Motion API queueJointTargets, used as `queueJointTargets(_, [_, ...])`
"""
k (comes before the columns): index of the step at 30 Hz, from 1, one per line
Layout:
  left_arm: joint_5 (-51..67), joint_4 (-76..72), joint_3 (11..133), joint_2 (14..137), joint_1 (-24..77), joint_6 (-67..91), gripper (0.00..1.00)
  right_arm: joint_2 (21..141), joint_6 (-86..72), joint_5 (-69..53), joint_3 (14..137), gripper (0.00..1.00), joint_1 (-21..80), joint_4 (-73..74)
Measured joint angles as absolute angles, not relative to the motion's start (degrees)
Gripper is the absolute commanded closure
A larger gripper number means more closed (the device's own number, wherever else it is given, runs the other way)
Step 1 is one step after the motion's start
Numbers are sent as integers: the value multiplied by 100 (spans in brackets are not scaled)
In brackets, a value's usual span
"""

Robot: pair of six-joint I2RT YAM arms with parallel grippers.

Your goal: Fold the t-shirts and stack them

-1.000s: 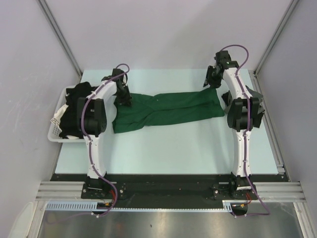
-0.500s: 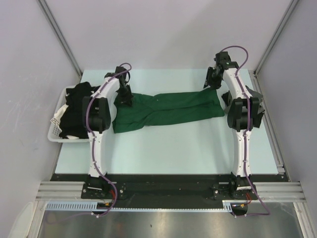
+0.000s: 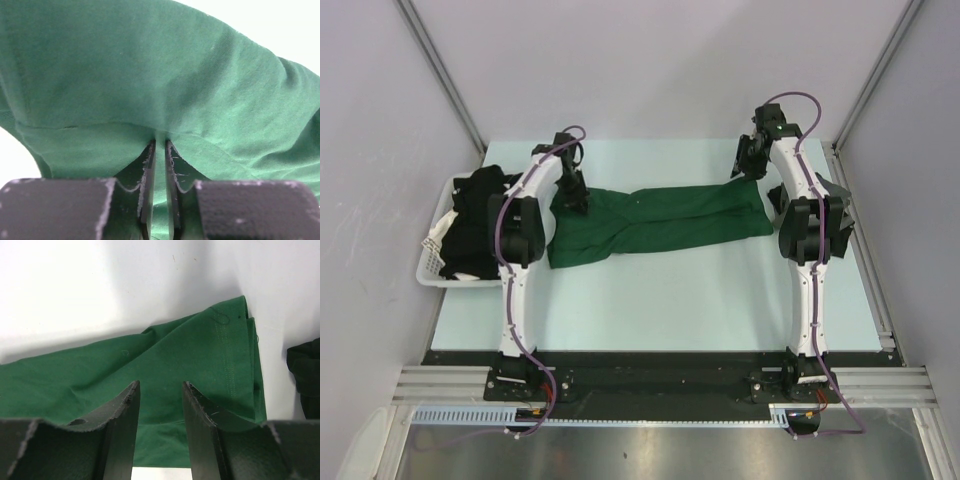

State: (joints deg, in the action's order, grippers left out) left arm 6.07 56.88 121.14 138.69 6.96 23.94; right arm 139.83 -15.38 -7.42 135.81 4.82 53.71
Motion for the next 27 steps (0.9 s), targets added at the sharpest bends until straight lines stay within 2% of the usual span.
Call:
queueJointTargets(9, [-49, 5747, 12108, 13640, 666, 2333, 72, 14011, -1538, -805, 13644, 56, 502, 5393])
queueJointTargets(19, [-880, 6045, 12676, 13705, 475, 2189, 70, 14014, -1542, -932, 13644, 57, 410, 5408])
queueJointTargets(27, [-1059, 6064, 13238, 14084, 307, 2174, 69, 14014, -1599, -1090, 13642, 57, 220, 5406])
